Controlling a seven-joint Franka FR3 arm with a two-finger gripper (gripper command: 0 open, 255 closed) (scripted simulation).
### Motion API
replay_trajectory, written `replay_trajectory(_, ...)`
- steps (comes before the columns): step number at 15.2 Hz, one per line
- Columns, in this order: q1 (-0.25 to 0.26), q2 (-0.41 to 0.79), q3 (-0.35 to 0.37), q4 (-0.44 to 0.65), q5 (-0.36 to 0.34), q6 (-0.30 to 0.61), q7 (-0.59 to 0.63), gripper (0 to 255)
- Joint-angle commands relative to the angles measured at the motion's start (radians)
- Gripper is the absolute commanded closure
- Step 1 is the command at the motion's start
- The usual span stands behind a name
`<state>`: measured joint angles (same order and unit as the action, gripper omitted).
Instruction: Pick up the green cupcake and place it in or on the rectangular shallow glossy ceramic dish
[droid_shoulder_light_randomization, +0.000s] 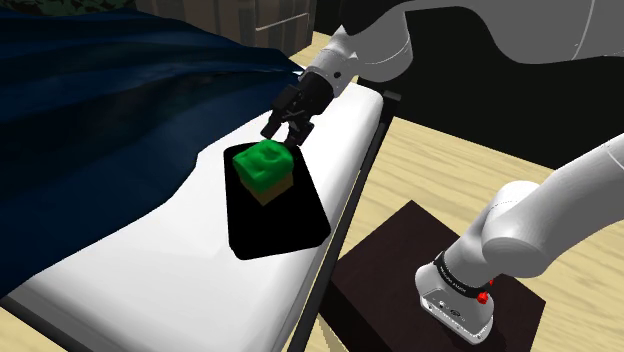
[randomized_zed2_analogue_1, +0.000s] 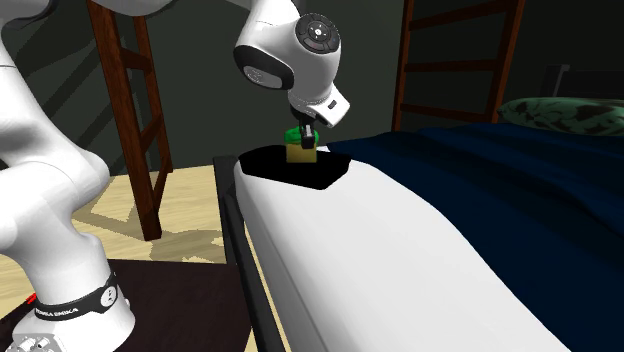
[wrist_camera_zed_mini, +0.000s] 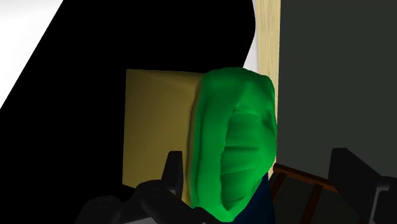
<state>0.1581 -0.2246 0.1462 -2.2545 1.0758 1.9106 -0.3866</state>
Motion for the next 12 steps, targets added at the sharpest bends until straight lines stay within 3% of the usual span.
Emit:
replay_trajectory(1, 0.0, 0.0, 0.0, 0.0, 0.0, 0.0, 0.0, 0)
replay_trajectory(5, -0.043, -0.03, -0.06, 0.041, -0.056, -0.111, 0.016, 0)
replay_trajectory(12, -0.043, -0.03, -0.06, 0.041, -0.056, -0.111, 0.016, 0)
